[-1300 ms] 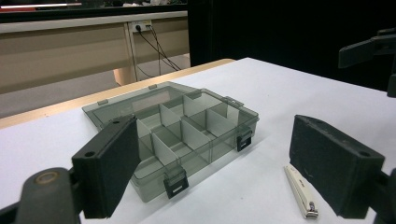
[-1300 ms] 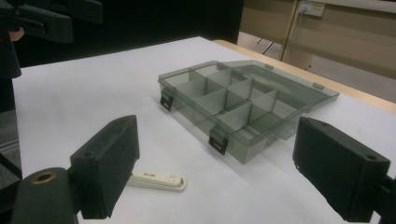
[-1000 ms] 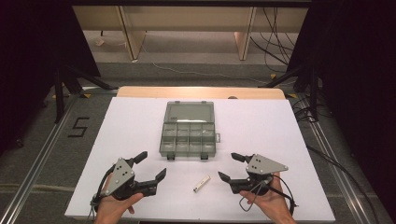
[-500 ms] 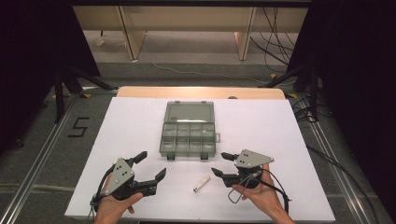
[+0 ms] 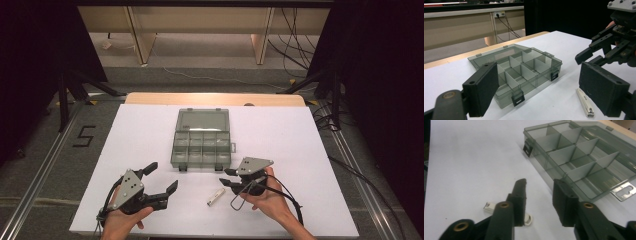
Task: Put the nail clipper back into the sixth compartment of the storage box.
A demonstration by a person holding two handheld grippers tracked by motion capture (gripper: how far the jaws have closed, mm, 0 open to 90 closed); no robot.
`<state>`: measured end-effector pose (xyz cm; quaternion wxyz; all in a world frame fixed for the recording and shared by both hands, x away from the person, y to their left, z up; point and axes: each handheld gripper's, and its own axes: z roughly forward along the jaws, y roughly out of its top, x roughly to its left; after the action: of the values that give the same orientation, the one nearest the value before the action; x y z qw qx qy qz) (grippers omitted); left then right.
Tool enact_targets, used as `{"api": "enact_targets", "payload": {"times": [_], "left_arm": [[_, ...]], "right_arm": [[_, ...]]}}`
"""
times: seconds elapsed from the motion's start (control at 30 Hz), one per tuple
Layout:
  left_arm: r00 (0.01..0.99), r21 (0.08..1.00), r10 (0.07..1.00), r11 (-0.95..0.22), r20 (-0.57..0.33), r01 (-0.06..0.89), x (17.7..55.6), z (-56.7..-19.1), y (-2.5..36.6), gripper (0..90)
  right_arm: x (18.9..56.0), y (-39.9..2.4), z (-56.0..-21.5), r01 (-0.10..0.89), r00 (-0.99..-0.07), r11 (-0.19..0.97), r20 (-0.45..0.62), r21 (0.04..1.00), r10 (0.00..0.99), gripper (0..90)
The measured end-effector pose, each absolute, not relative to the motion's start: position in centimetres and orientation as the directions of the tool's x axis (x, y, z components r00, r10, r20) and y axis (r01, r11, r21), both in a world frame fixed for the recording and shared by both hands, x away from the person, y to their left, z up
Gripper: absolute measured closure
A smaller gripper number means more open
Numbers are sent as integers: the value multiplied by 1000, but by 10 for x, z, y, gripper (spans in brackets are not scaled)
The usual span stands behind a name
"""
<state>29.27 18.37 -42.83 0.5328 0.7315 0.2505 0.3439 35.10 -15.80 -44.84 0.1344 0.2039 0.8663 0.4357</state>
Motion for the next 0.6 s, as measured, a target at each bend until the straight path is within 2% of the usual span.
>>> {"api": "enact_targets", "payload": {"times": [0.17,0.27,0.6], "left_arm": [[638,952,733,-307,236,0,293,-428,184,158],[638,952,733,-307,236,0,293,-428,184,158],[639,951,732,-308,237,0,293,-428,184,158]], "right_arm": [[355,-148,-452,220,-894,567,-68,793,443,808],[358,-144,-455,210,-905,588,-72,781,419,858],[367,-129,-469,203,-920,650,-84,732,382,900]]}}
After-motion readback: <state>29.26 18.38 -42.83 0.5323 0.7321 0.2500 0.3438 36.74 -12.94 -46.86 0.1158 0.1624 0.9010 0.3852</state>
